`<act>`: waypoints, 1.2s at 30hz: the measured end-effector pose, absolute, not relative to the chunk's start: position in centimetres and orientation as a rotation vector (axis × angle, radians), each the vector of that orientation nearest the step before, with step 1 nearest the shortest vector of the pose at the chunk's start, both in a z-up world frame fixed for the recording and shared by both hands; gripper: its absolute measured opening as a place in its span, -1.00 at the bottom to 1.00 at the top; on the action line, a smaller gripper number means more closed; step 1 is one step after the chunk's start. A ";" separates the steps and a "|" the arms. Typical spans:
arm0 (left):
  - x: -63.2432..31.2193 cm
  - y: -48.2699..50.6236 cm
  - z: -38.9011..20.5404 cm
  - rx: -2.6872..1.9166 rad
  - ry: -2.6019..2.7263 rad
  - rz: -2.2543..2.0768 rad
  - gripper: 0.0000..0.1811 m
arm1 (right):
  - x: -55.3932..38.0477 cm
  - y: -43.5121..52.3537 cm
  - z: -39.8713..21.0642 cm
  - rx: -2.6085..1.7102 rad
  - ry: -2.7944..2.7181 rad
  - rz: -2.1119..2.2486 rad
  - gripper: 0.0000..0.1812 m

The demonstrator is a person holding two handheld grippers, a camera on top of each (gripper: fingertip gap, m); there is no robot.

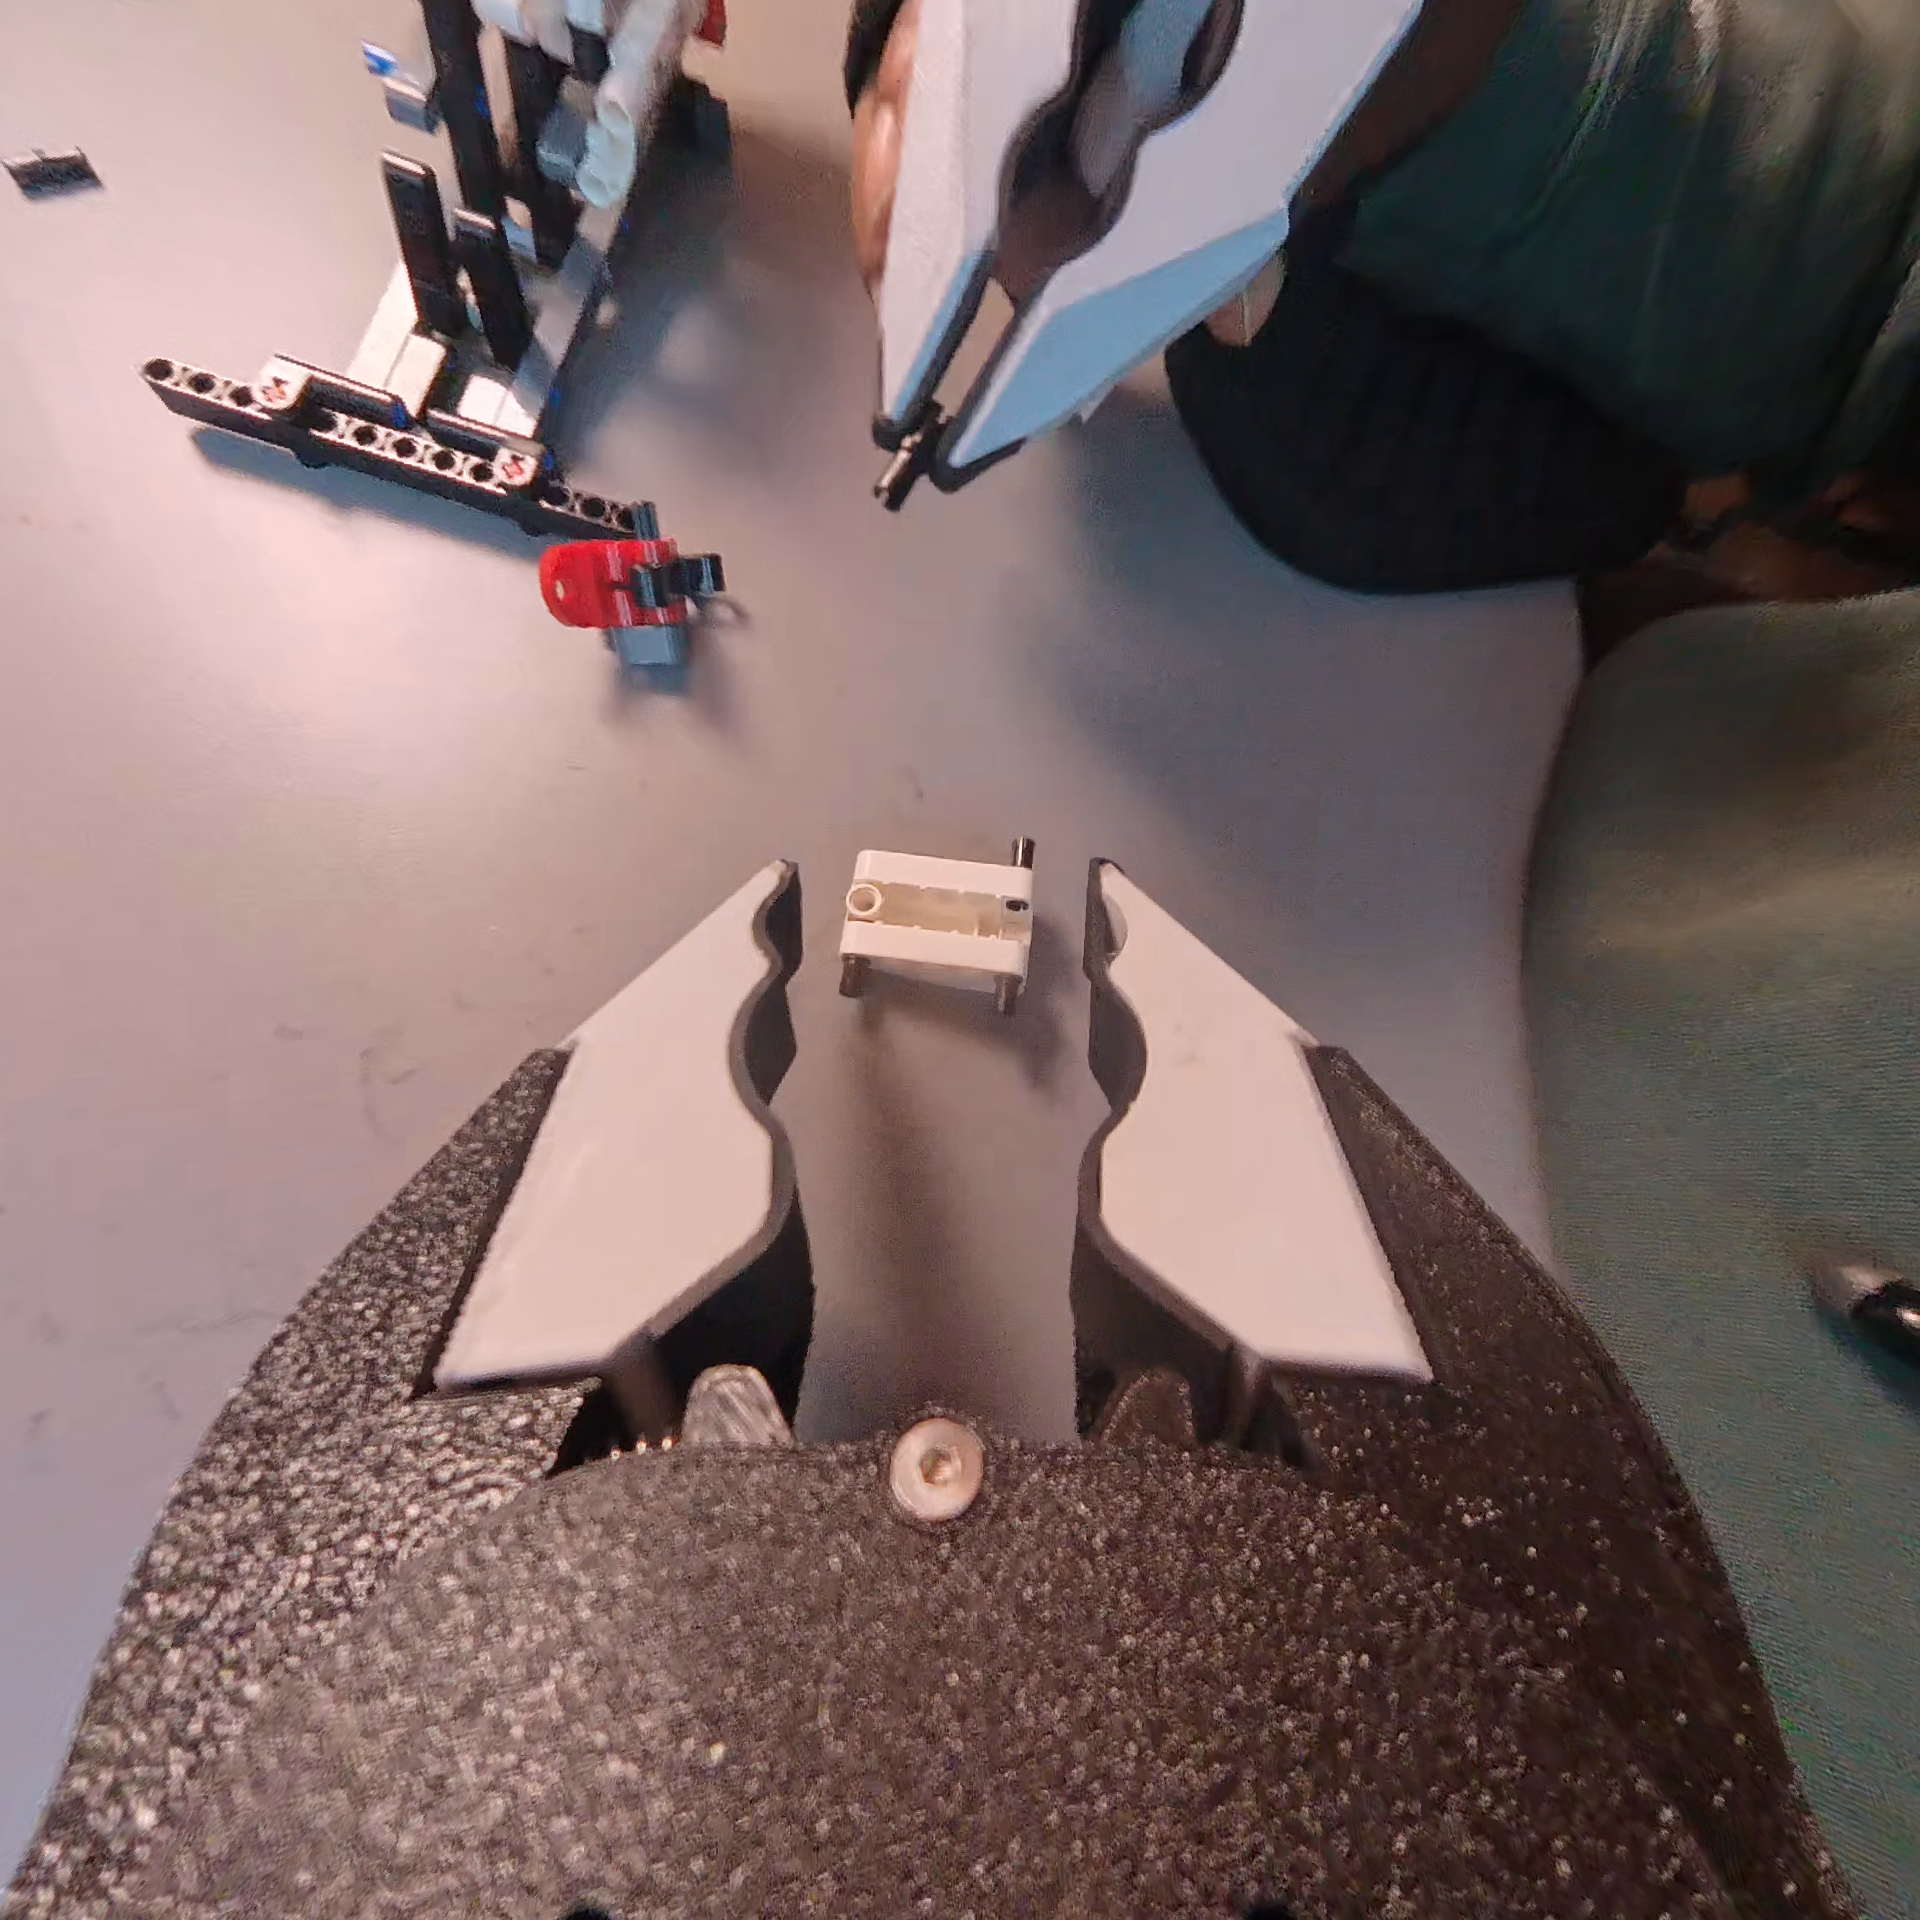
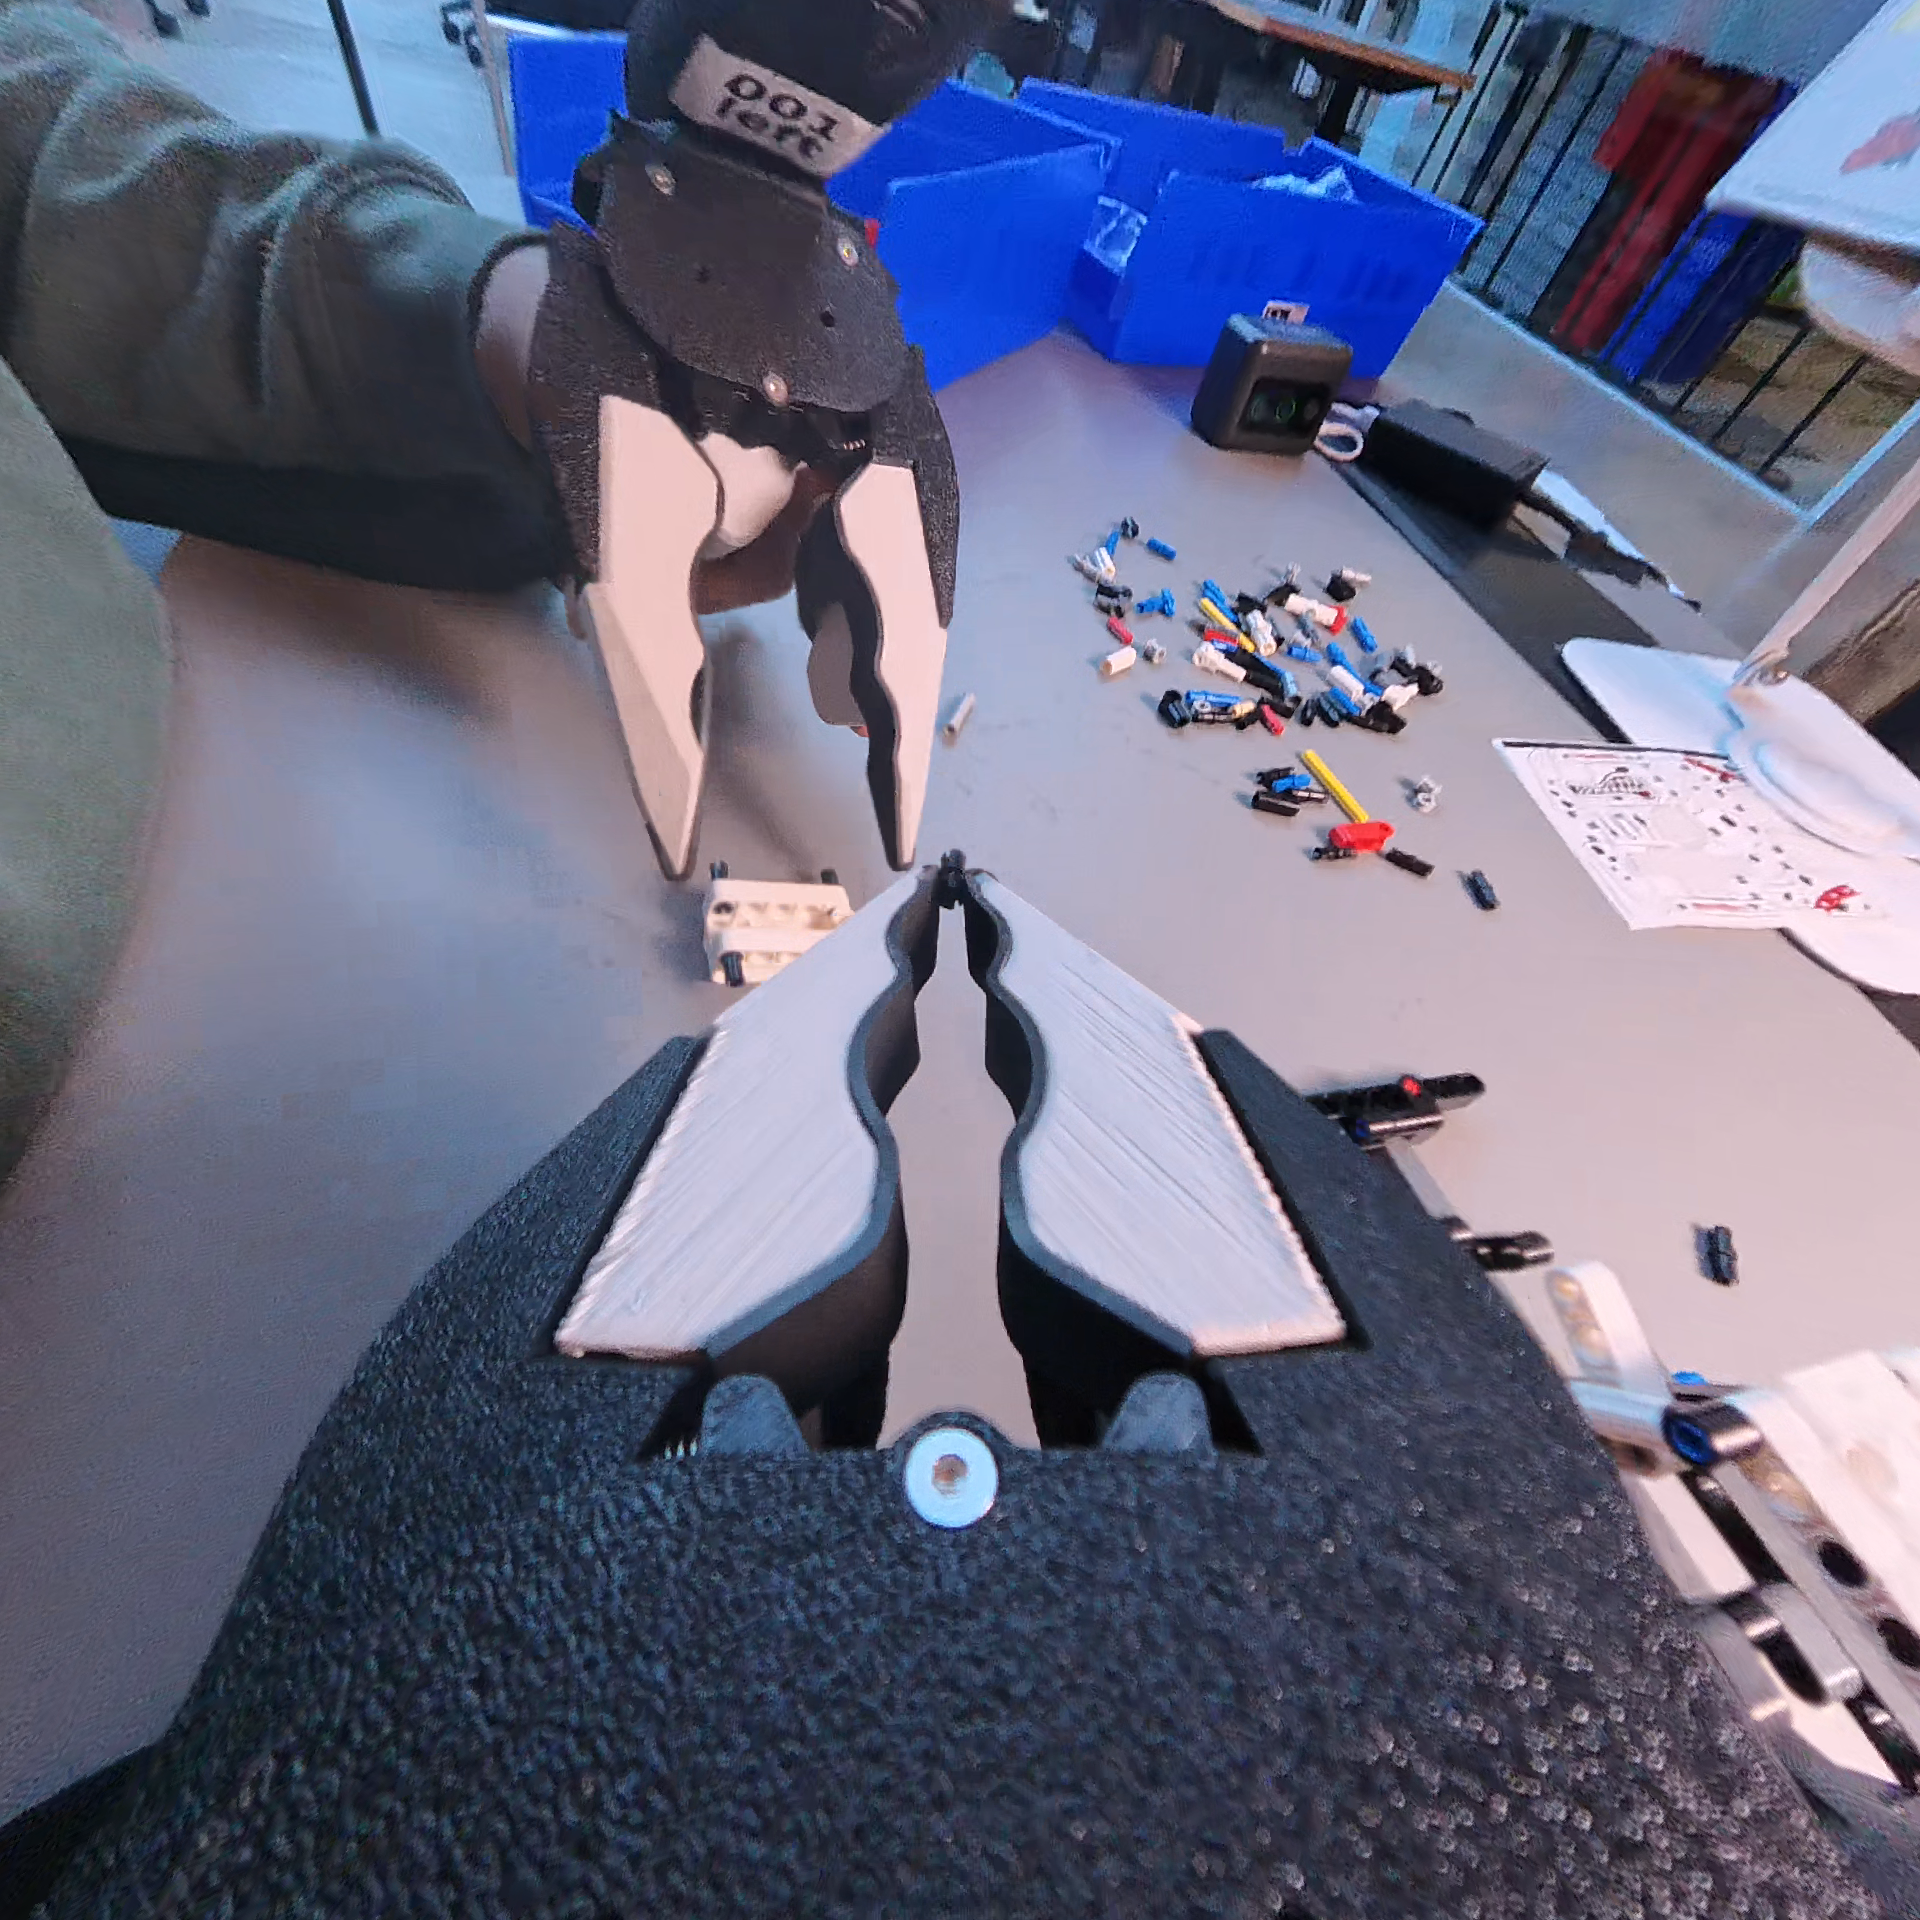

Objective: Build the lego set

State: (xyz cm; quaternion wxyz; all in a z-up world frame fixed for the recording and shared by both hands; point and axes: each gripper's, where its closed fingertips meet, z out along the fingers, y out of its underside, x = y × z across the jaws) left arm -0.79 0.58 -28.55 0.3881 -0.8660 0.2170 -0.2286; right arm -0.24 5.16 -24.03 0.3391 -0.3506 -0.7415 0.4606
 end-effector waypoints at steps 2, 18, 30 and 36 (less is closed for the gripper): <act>-0.5 0.7 -29.8 -2.265 0.621 -0.492 -0.39 | -0.1 5.1 -24.8 -0.915 -1.960 1.170 -0.95; 0.7 0.4 -27.8 -2.058 0.664 -0.615 -0.54 | 0.8 2.7 -24.3 -0.891 -1.992 1.327 -0.95; 1.9 0.4 -25.9 -1.939 0.685 -0.677 -0.54 | 1.0 2.2 -24.8 -0.906 -2.040 1.372 -0.95; 2.4 0.0 -26.7 -1.947 0.780 -0.587 -0.54 | 1.6 1.7 -25.3 -0.924 -2.095 1.412 -0.96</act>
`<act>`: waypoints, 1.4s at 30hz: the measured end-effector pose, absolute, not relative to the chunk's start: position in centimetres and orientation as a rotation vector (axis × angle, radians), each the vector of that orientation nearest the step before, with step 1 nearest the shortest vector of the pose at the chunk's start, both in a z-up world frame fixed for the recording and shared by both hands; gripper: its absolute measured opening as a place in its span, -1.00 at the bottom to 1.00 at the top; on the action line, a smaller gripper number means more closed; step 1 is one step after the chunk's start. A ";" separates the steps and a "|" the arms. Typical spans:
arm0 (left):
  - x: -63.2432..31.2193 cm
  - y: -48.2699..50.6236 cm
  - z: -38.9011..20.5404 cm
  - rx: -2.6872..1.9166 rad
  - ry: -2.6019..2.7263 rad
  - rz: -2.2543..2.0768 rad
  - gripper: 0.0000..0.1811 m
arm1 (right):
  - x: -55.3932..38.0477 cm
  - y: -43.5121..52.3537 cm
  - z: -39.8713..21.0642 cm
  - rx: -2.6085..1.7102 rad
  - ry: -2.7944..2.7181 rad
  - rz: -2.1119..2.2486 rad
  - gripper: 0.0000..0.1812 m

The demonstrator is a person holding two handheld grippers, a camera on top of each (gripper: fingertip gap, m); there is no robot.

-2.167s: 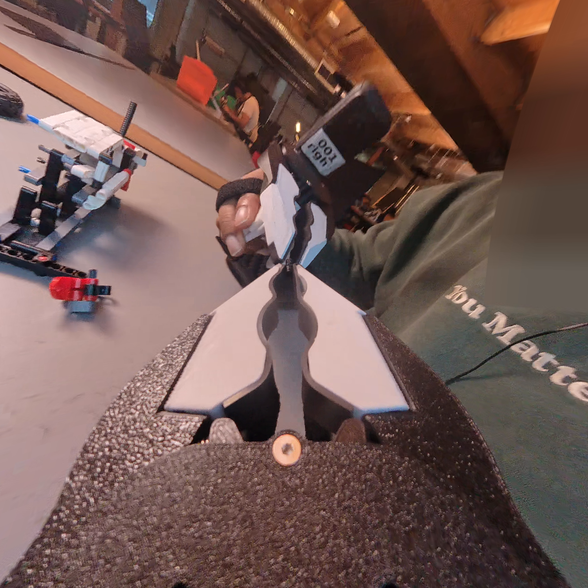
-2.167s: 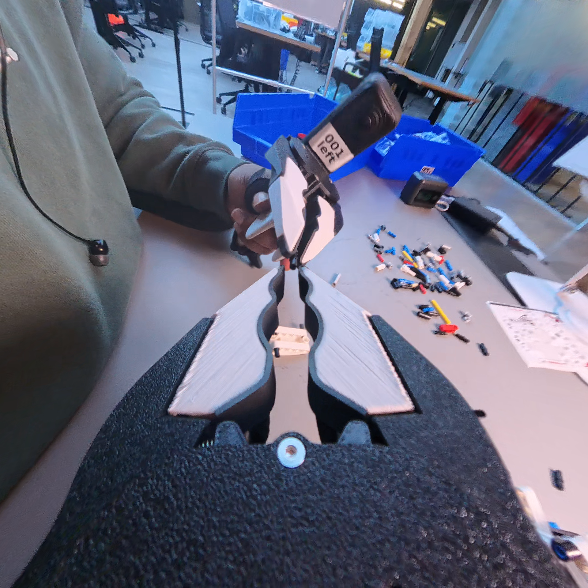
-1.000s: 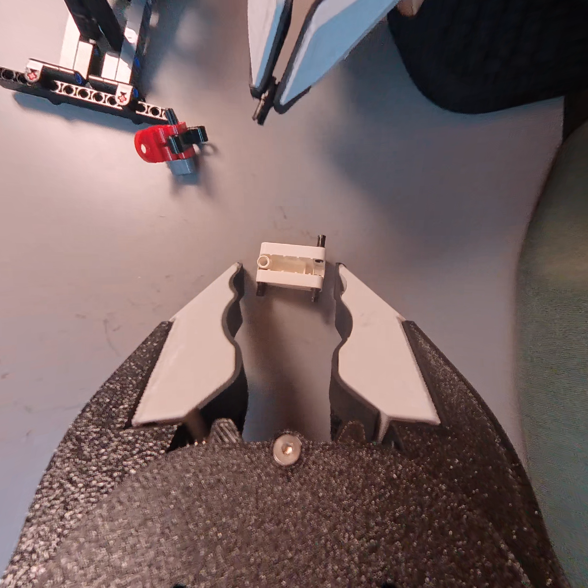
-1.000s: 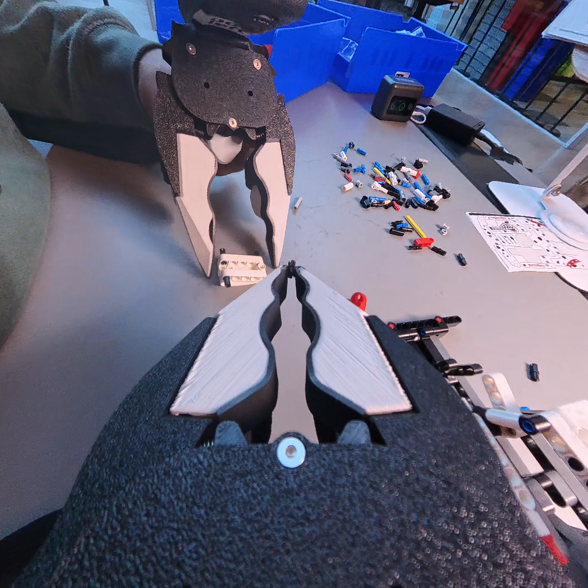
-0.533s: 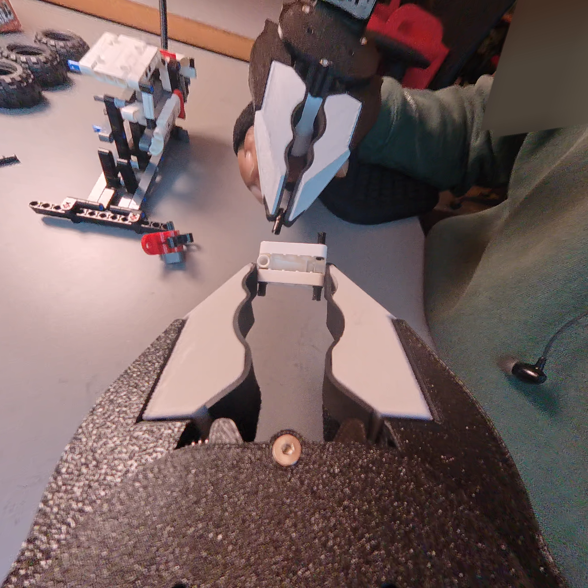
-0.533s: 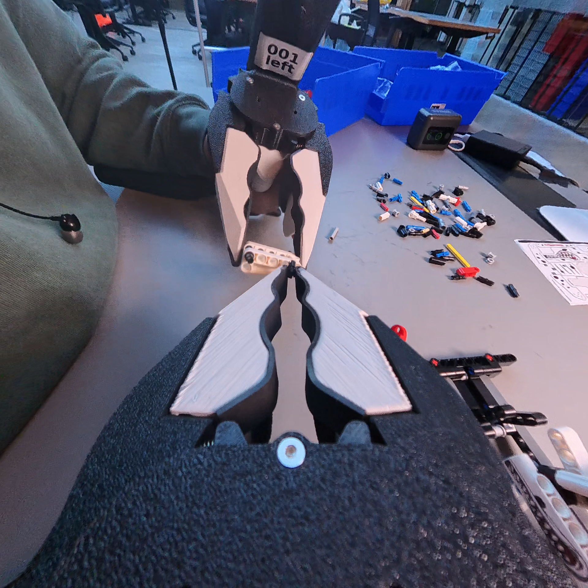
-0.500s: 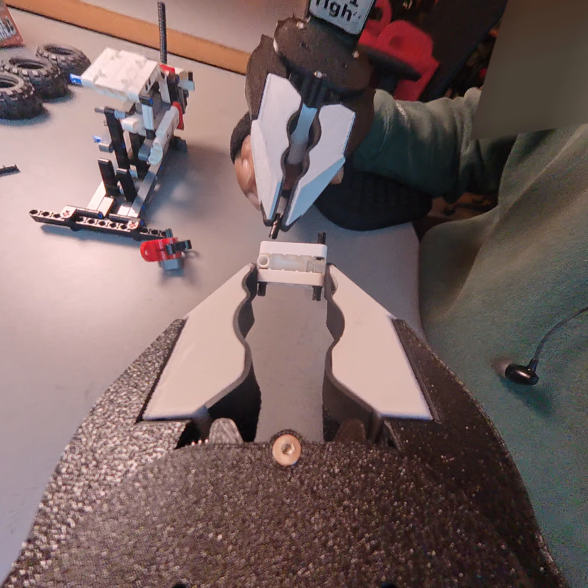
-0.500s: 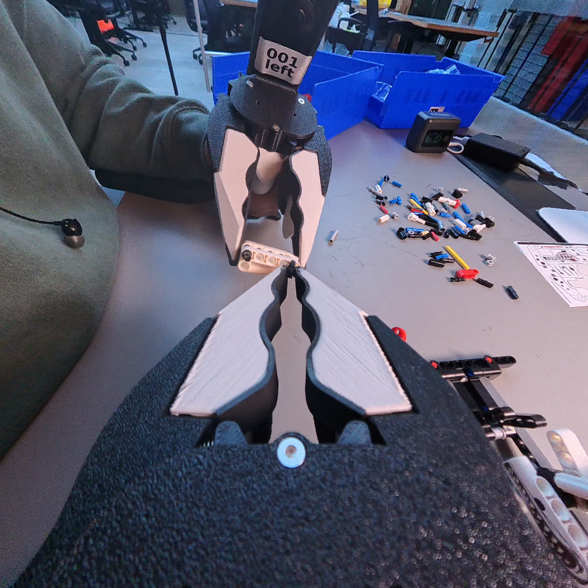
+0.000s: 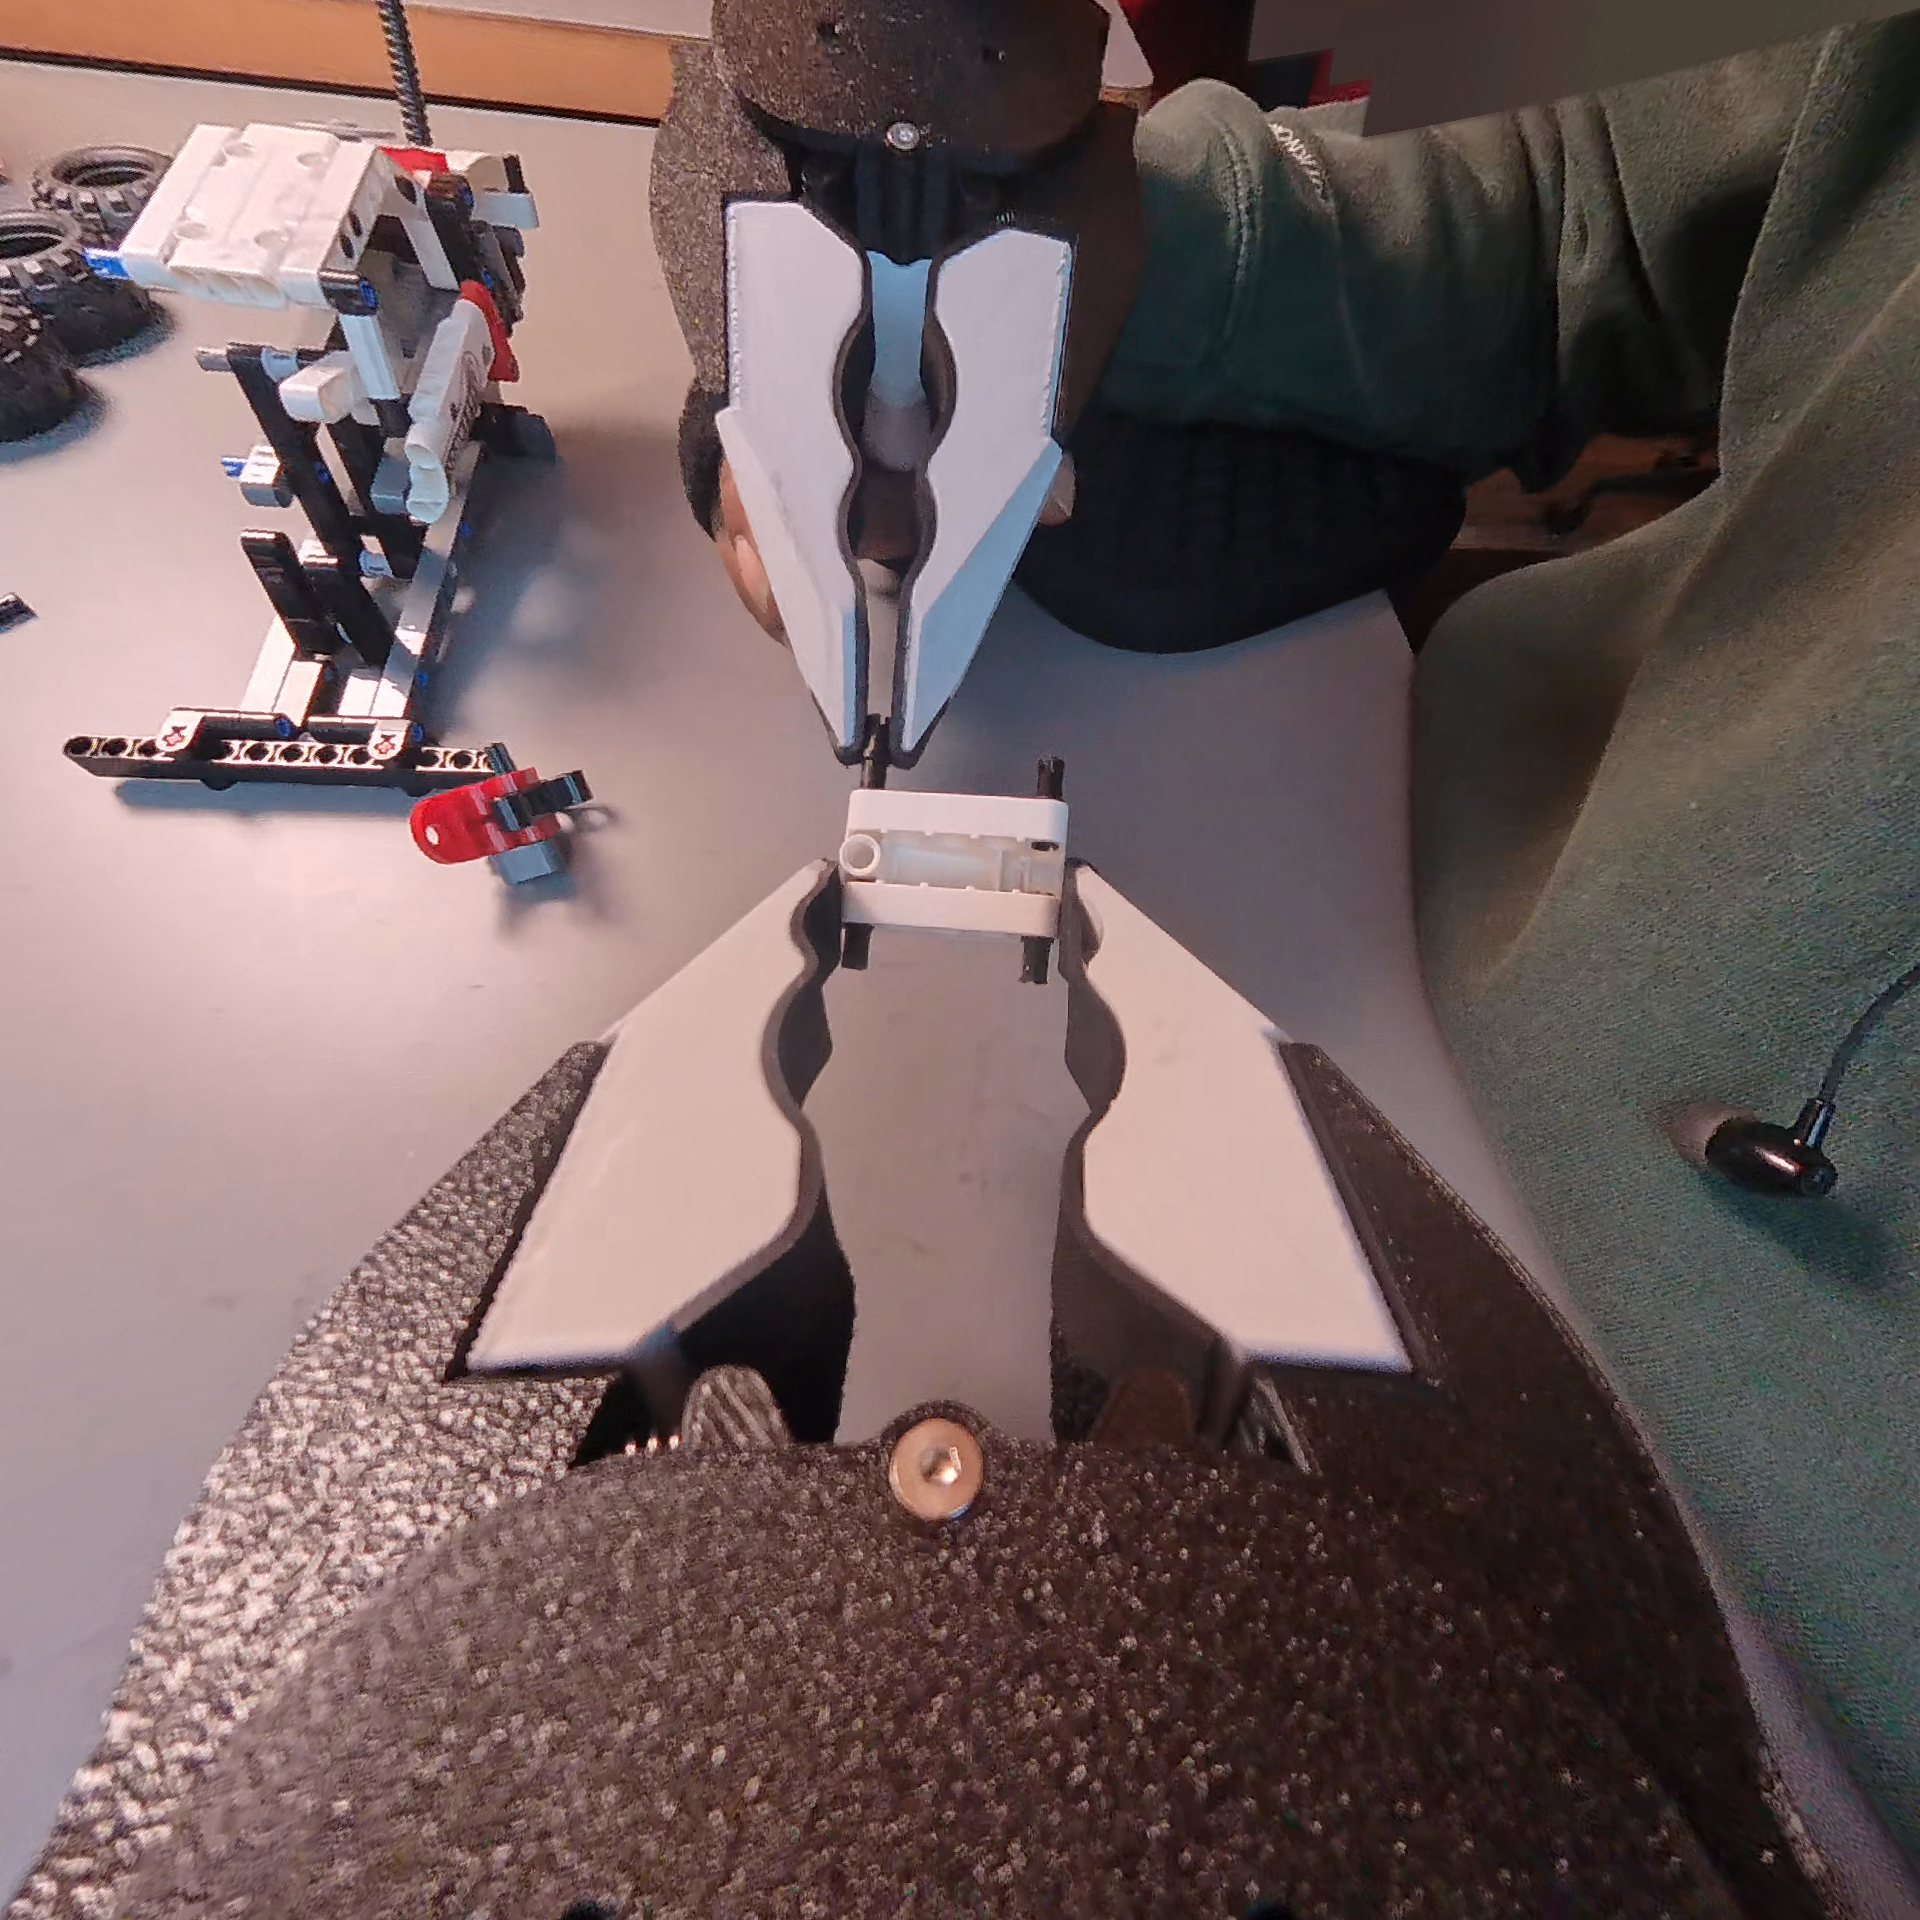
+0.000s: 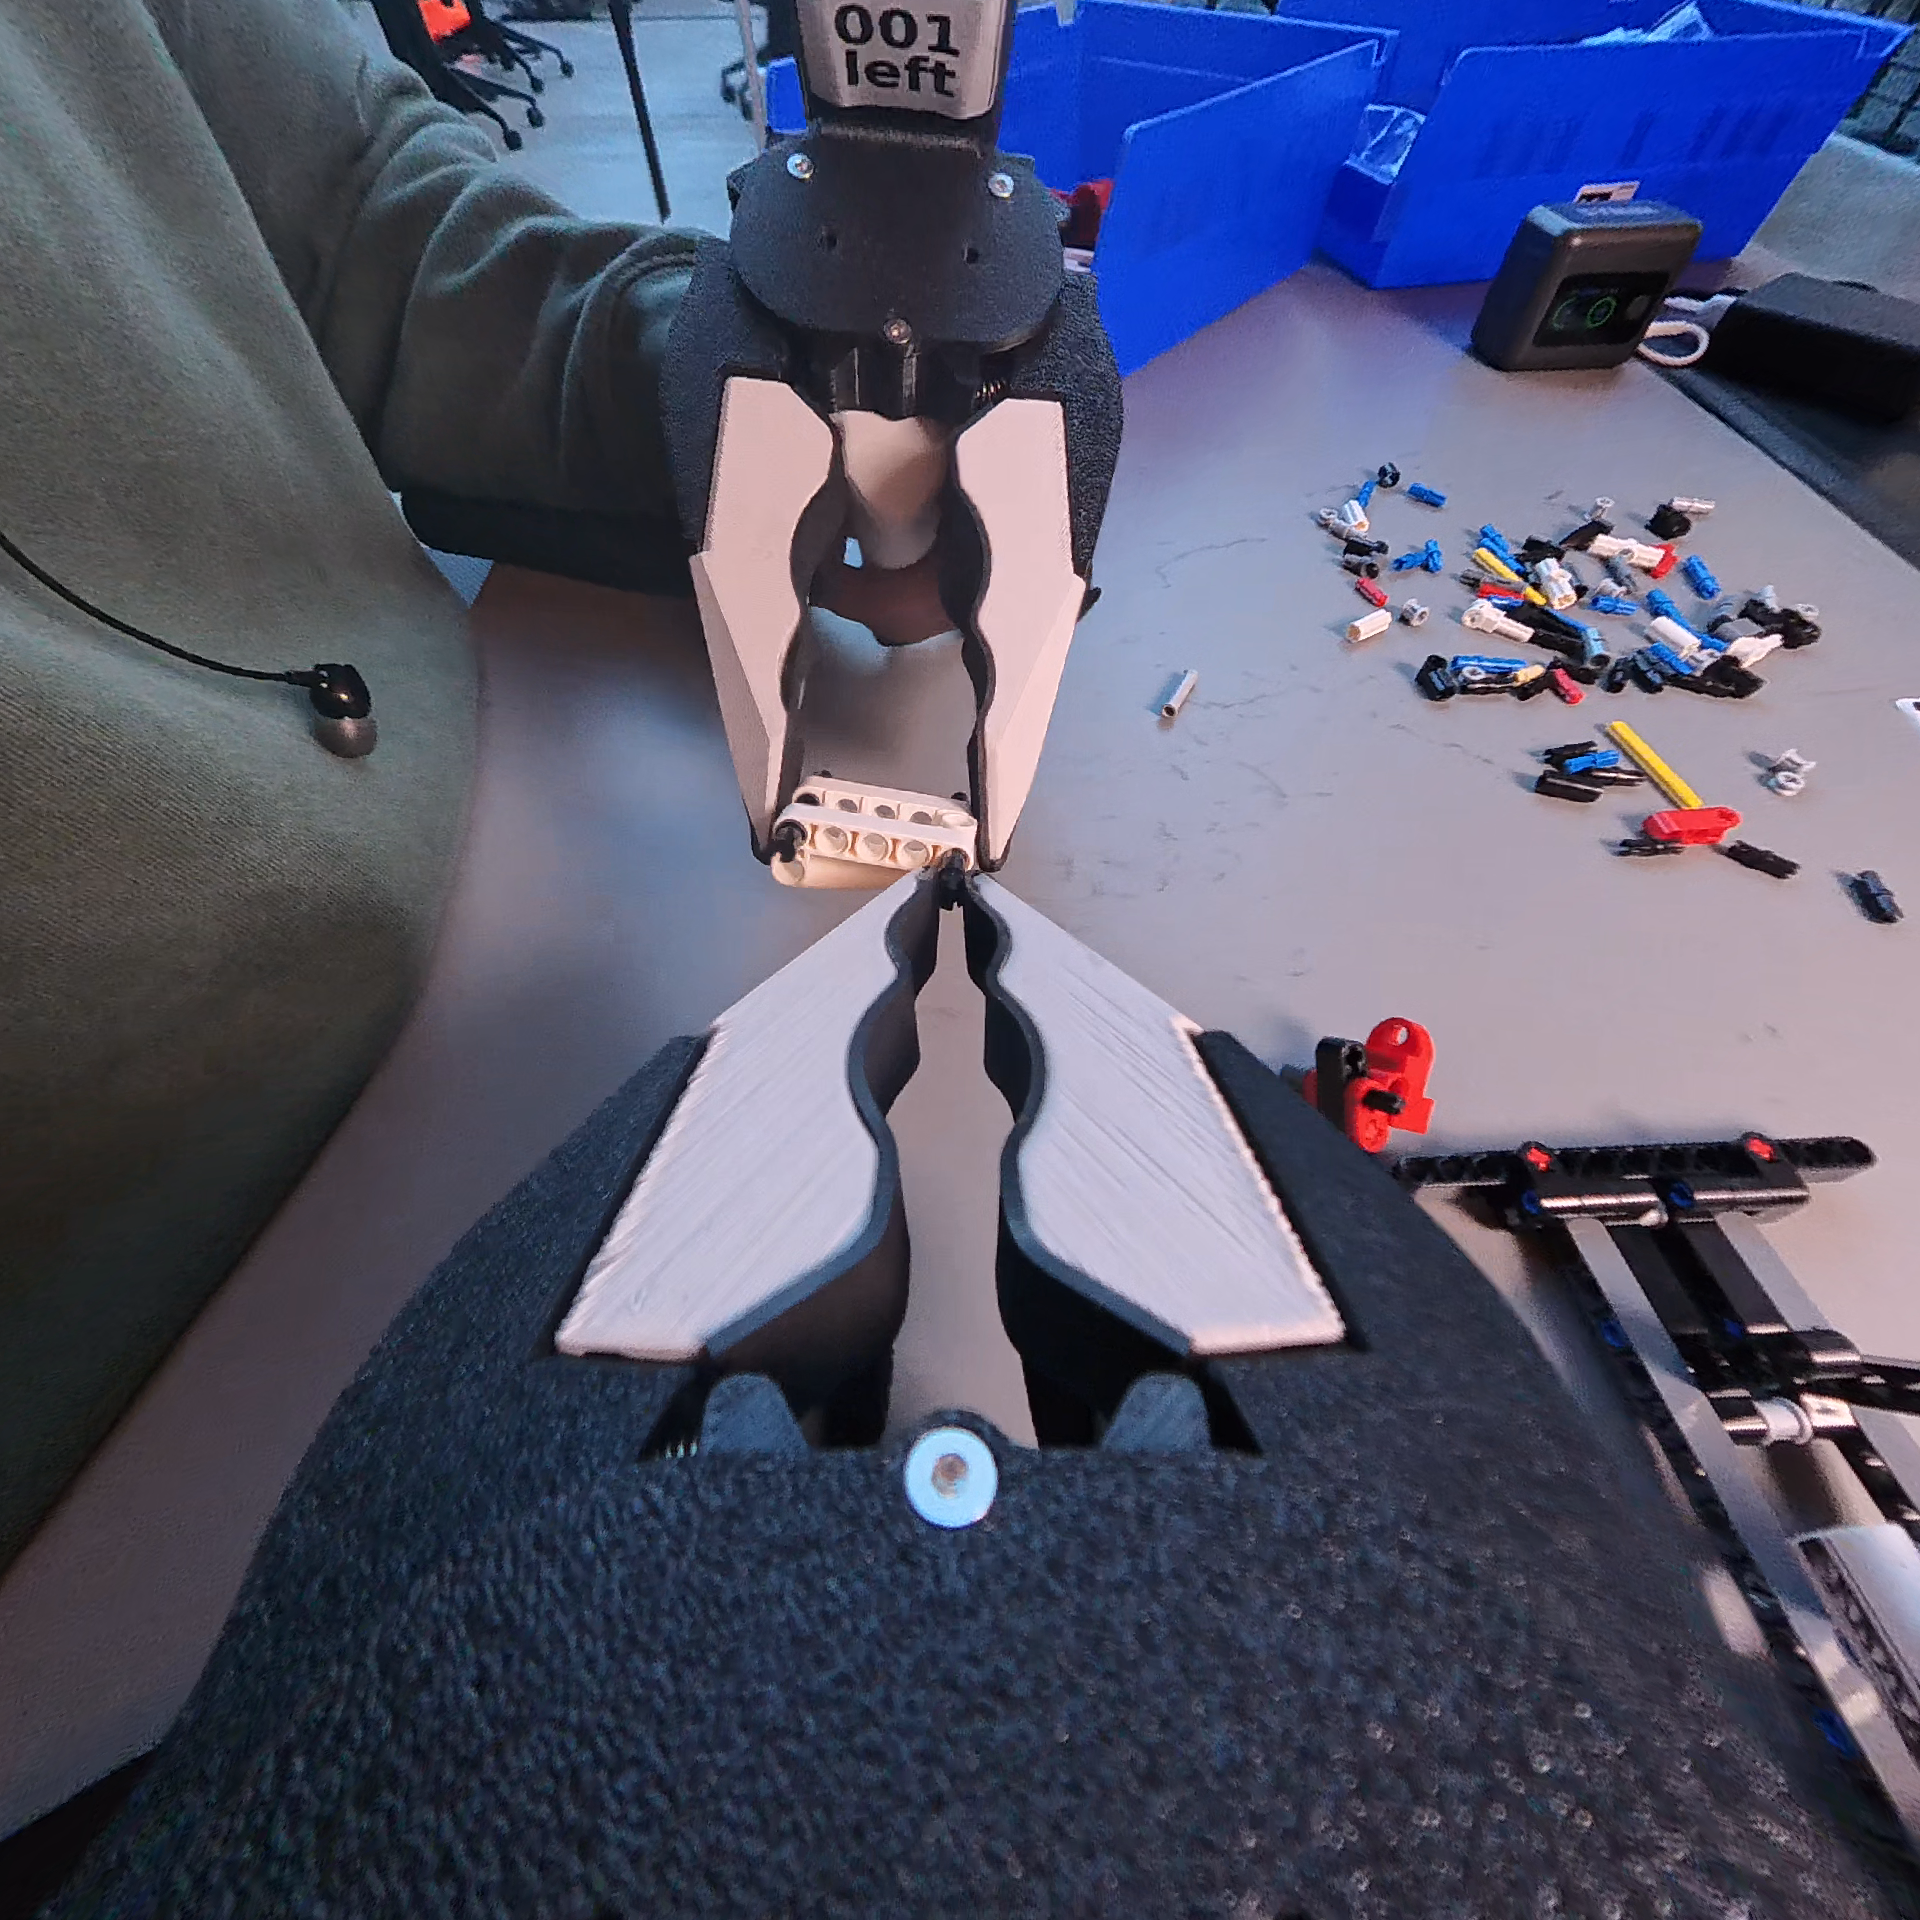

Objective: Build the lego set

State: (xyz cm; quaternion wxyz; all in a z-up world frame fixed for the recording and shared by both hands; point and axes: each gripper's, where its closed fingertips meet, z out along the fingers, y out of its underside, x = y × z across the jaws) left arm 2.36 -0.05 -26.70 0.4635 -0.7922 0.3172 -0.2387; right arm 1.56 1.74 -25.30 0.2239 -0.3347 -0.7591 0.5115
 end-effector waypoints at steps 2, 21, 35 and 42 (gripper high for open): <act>2.4 -0.1 -27.0 -1.956 0.817 -0.537 -0.54 | 1.6 1.7 -25.7 -0.936 -2.121 1.390 -0.96; 2.6 0.0 -25.9 -1.890 0.790 -0.535 -0.55 | 1.1 1.4 -24.5 -1.015 -2.024 1.559 -0.95; 1.9 0.1 -25.8 -1.911 0.821 -0.415 -0.55 | 1.0 1.9 -24.1 -0.987 -1.993 1.514 -1.00; 2.1 -0.3 -26.6 -1.936 0.843 -0.425 -0.55 | 1.1 1.5 -25.0 -0.991 -2.042 1.474 -1.00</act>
